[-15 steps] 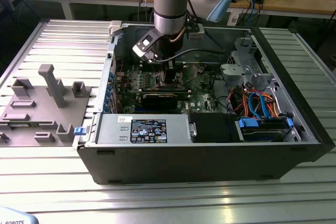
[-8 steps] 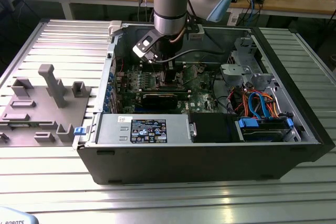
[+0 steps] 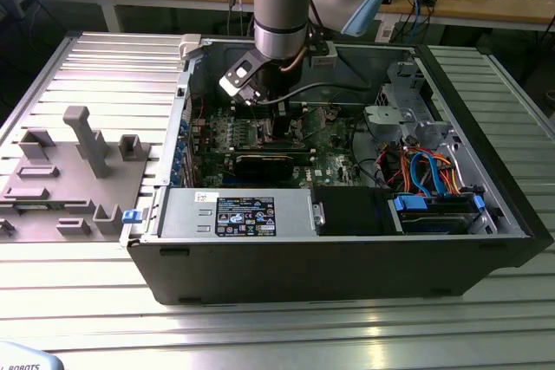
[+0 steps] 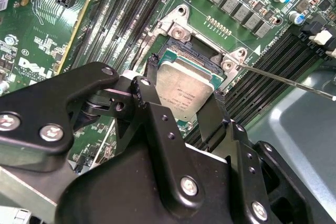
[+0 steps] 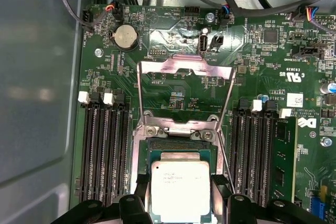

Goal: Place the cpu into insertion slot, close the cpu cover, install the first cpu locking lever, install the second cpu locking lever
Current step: 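Place the cpu into insertion slot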

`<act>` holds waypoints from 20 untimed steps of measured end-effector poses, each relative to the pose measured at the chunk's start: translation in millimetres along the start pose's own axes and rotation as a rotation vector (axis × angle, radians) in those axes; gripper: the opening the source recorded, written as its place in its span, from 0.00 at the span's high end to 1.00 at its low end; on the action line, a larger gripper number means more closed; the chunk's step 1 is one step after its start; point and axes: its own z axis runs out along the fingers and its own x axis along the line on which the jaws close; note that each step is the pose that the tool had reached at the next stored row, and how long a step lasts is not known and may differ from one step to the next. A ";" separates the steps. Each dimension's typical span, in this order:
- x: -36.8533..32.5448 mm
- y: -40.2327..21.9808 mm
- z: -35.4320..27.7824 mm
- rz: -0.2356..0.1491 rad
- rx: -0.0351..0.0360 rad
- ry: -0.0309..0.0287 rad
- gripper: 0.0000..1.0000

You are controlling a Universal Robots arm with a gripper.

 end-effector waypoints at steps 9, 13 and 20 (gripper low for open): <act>-0.1 -0.1 2.2 0.000 0.0001 0.0000 0.46; -0.1 -0.1 3.3 0.000 0.0000 0.0001 0.46; -0.2 -0.2 5.6 0.000 0.0000 0.0000 0.46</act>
